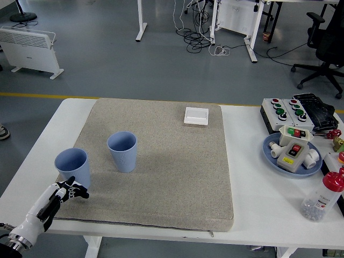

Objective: Push cup pick cup insert cup

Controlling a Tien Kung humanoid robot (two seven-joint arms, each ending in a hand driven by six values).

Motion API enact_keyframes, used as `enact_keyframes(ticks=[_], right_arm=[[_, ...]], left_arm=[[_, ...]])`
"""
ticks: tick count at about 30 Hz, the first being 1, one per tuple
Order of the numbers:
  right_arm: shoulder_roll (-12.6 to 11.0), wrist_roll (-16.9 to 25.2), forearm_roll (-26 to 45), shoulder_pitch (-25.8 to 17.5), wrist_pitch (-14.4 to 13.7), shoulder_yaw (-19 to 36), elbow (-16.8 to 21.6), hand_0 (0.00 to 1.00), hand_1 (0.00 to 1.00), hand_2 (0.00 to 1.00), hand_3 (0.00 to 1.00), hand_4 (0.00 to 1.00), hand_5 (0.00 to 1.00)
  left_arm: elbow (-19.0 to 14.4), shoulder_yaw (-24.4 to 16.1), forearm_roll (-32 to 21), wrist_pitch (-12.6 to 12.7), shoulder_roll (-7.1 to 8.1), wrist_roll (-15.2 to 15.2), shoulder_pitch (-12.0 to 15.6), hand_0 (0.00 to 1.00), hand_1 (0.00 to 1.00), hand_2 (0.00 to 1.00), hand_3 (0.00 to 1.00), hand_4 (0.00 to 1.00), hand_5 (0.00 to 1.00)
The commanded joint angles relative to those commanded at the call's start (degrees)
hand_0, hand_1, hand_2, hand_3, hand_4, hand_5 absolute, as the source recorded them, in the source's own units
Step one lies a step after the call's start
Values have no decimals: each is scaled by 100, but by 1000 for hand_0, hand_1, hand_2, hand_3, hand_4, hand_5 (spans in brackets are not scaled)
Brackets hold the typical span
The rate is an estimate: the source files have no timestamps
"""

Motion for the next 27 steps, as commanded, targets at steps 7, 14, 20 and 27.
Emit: enact_keyframes(ticks=[7, 14, 20, 27], right_arm=[[17, -2, 7, -20, 0, -2, 0, 724, 645, 648, 578, 127, 472], [26, -2, 18, -33, 0, -14, 0, 724, 646, 648, 578, 127, 471], [34, 1, 33, -40, -1, -22, 0, 724, 646, 648, 577, 126, 471], [40, -1, 21, -47, -3, -16, 0, 724, 647, 647, 577, 126, 471]], left_arm=[[182, 113, 37, -6, 73, -66, -147, 675, 508, 484, 466, 639, 998], [317, 159, 46, -17, 167, -85, -299, 674, 509, 484, 466, 639, 998], [414, 229, 66, -26, 224, -76, -434, 675, 508, 484, 467, 639, 998], [505, 352, 2, -41, 258, -101, -579, 679, 509, 483, 467, 639, 998]])
